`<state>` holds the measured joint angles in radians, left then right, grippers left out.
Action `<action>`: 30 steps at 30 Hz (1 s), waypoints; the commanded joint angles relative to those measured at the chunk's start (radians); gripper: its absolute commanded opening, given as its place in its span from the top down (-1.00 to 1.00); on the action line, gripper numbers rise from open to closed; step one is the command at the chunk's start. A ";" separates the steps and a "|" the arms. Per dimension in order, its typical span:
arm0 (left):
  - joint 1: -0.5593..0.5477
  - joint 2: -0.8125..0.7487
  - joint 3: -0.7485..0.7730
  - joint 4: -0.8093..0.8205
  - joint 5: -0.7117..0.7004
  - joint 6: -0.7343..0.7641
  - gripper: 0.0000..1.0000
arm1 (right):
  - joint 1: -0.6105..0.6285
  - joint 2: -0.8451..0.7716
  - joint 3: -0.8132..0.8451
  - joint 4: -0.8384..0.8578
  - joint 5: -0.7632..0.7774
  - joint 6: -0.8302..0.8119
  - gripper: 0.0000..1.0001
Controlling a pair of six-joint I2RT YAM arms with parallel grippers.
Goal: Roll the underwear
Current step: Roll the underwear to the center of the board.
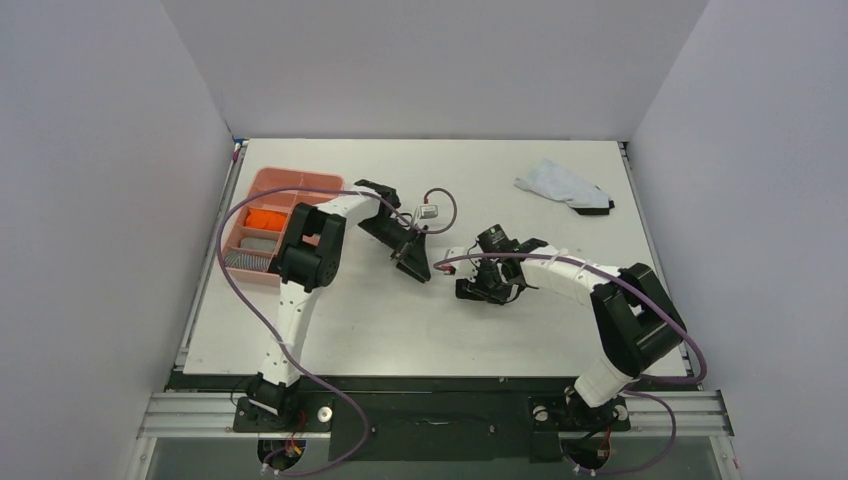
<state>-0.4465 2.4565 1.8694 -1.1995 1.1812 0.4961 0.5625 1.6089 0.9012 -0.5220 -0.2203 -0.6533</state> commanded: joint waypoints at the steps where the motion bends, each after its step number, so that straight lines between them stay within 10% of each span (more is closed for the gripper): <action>1: 0.035 0.014 -0.024 -0.071 -0.094 0.121 -0.59 | -0.016 0.043 -0.036 -0.186 0.061 0.033 1.00; 12: 0.102 -0.078 -0.116 -0.027 -0.081 0.108 -0.60 | -0.016 0.062 -0.021 -0.190 0.058 0.042 1.00; 30: 0.115 -0.412 -0.528 0.611 -0.191 -0.278 -0.65 | -0.056 0.100 0.042 -0.236 0.004 0.034 1.00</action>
<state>-0.3340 2.1357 1.3998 -0.8223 1.0687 0.3126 0.5262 1.6409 0.9550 -0.6312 -0.2039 -0.6308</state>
